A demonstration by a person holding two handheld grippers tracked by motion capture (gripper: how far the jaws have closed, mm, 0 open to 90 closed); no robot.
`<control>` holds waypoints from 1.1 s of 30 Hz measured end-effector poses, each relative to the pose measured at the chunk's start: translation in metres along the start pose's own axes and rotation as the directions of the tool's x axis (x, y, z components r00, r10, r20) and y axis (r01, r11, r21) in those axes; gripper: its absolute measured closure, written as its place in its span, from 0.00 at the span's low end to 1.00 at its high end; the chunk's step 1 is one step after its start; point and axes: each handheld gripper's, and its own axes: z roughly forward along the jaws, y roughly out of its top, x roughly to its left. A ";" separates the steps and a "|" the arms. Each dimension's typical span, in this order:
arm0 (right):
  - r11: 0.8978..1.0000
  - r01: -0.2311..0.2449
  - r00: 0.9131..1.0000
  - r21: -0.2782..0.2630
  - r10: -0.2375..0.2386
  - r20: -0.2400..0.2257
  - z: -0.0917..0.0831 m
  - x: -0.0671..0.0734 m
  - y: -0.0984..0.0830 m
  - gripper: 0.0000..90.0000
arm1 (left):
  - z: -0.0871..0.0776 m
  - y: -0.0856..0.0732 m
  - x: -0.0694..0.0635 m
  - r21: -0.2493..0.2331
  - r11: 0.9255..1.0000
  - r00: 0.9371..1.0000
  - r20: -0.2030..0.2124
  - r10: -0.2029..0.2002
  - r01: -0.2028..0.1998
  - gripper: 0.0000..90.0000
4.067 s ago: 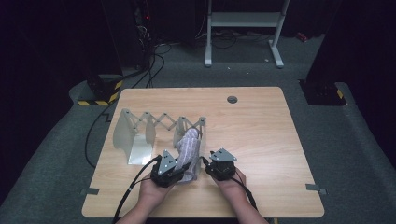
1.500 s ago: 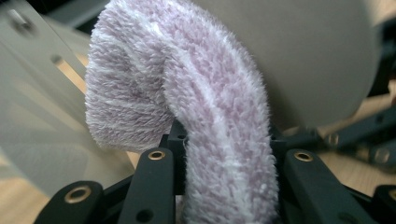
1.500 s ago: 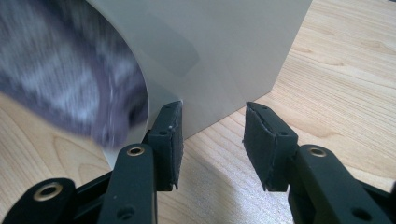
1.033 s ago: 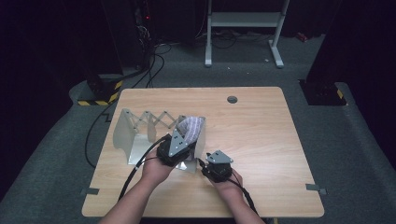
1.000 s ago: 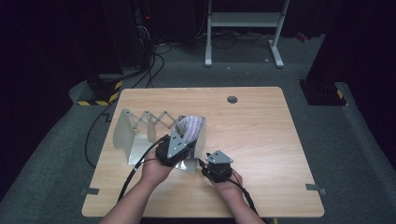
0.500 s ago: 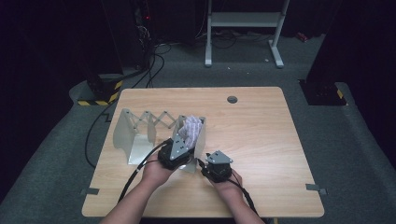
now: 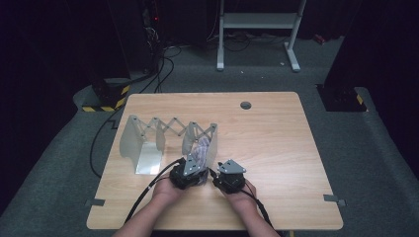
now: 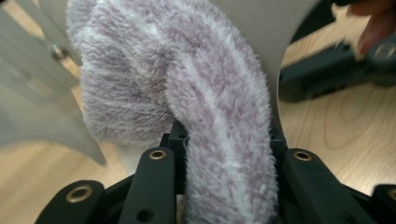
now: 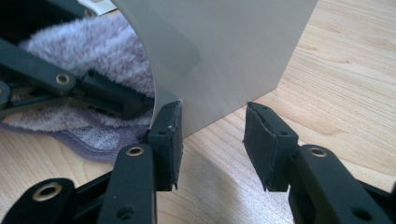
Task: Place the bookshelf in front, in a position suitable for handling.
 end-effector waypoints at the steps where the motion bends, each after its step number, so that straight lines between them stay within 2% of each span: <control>1: 1.000 0.002 1.000 -0.003 -0.002 -0.001 0.000 0.000 0.000 0.64 | -0.003 -0.002 0.001 -0.002 1.000 1.000 0.005 -0.014 0.014 0.74; 4: 1.000 0.006 1.000 -0.005 -0.006 -0.001 -0.001 0.000 0.000 0.63 | -0.008 -0.004 0.002 -0.001 1.000 1.000 0.004 -0.019 0.019 0.74; 5: 1.000 0.005 1.000 -0.004 -0.005 0.001 -0.001 0.001 0.000 0.63 | -0.014 -0.008 0.004 -0.006 0.999 0.999 0.008 -0.036 0.036 0.74; 6: 1.000 0.004 1.000 -0.002 -0.004 0.001 -0.002 0.000 0.000 0.63 | -0.014 -0.008 0.004 -0.006 0.999 0.999 0.008 -0.036 0.036 0.74; 7: 1.000 0.005 1.000 -0.001 -0.005 0.002 -0.003 0.000 -0.001 0.63 | -0.021 -0.011 0.005 -0.015 0.998 0.998 0.016 -0.058 0.058 0.74; 8: 1.000 0.005 1.000 -0.001 -0.005 0.002 -0.003 0.000 -0.001 0.63 | -0.021 -0.011 0.005 -0.015 0.998 0.998 0.016 -0.058 0.058 0.74; 9: 1.000 0.002 1.000 -0.005 -0.002 0.004 -0.004 0.000 -0.001 0.63 | -0.032 -0.017 0.008 -0.017 0.996 0.996 0.026 -0.087 0.088 0.73; 10: 1.000 0.004 1.000 -0.005 -0.004 0.004 -0.004 -0.001 -0.001 0.63 | -0.037 -0.019 0.008 -0.023 0.995 0.995 0.028 -0.098 0.099 0.73; 13: 1.000 0.008 1.000 -0.007 -0.008 0.006 -0.007 -0.001 -0.001 0.62 | -0.045 -0.024 0.009 -0.033 0.993 0.993 0.024 -0.113 0.114 0.73; 15: 1.000 0.012 1.000 -0.009 -0.012 0.008 -0.008 -0.001 -0.001 0.62 | -0.052 -0.032 0.008 -0.053 0.988 0.990 0.029 -0.141 0.142 0.73; 16: 1.000 0.021 1.000 -0.004 -0.020 0.014 -0.009 -0.001 -0.003 0.62 | -0.054 -0.041 0.008 -0.067 0.983 0.985 0.028 -0.167 0.169 0.71; 18: 1.000 0.025 1.000 0.000 -0.025 0.016 -0.009 -0.001 -0.003 0.62 | -0.054 -0.045 0.007 -0.070 0.981 0.984 0.030 -0.177 0.179 0.71; 19: 1.000 0.019 1.000 0.005 -0.019 0.019 -0.009 0.000 -0.005 0.62 | -0.053 -0.050 0.006 -0.061 0.978 0.980 0.033 -0.196 0.198 0.71; 20: 1.000 0.019 1.000 0.005 -0.019 0.019 -0.009 0.000 -0.005 0.62 | -0.053 -0.050 0.006 -0.061 0.978 0.980 0.033 -0.196 0.198 0.70; 23: 0.999 0.033 0.999 0.007 -0.033 0.024 -0.012 0.001 -0.006 0.62 | -0.053 -0.051 0.001 -0.068 0.973 0.974 0.055 -0.219 0.222 0.69; 31: 0.998 0.058 0.998 0.014 -0.059 0.020 -0.014 0.006 -0.008 0.61 | -0.050 -0.050 -0.004 -0.065 0.973 0.975 0.038 -0.219 0.221 0.61; 33: 0.998 0.061 0.998 0.013 -0.061 0.017 -0.015 0.007 -0.008 0.61 | -0.050 -0.049 -0.003 -0.063 0.973 0.975 0.035 -0.218 0.220 0.56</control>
